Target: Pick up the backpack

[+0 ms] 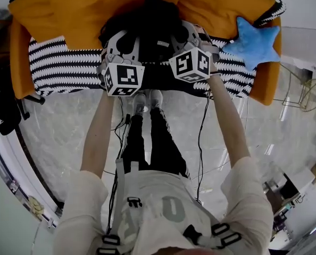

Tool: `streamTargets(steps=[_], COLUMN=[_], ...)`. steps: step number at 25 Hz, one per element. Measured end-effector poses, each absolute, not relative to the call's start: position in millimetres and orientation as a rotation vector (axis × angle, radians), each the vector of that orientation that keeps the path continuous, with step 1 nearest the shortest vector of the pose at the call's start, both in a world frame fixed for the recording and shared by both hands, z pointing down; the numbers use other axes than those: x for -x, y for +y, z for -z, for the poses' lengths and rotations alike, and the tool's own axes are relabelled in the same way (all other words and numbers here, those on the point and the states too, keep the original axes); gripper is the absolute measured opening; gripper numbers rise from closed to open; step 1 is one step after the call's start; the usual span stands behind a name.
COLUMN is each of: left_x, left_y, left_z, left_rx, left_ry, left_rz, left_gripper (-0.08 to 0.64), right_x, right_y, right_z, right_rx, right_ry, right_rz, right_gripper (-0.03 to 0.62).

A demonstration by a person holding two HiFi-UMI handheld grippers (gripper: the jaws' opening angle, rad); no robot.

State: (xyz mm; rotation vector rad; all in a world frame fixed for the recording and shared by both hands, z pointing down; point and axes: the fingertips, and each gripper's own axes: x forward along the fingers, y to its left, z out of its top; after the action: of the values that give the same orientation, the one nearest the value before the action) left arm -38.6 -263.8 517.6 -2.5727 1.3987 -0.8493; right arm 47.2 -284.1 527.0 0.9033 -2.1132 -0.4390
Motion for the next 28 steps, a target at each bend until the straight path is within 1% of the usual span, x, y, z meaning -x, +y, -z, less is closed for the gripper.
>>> streamTargets(steps=[6,16,23,28], left_x=[42,74,82,80], left_y=[-245,-197,-149,-118], left_z=[-413,-214,-146,-140], left_rx=[2.523,2.324,2.308,2.326], left_ry=[1.43,1.464,1.494,1.486], left_rz=[0.689,0.421,0.286,0.257], left_gripper=[0.054,0.054,0.054,0.054], right_x=[-44,-15,-8,-9], right_y=[-265,-210,-156,-122], right_z=[-417,-224,-160,-154], right_rx=[-0.994,-1.207,-1.337,-1.379], right_ry=[-2.125,-2.147,-2.165,-2.174], right_rz=[0.53,0.672,0.678,0.666], right_gripper=[0.031,0.031,0.031,0.031])
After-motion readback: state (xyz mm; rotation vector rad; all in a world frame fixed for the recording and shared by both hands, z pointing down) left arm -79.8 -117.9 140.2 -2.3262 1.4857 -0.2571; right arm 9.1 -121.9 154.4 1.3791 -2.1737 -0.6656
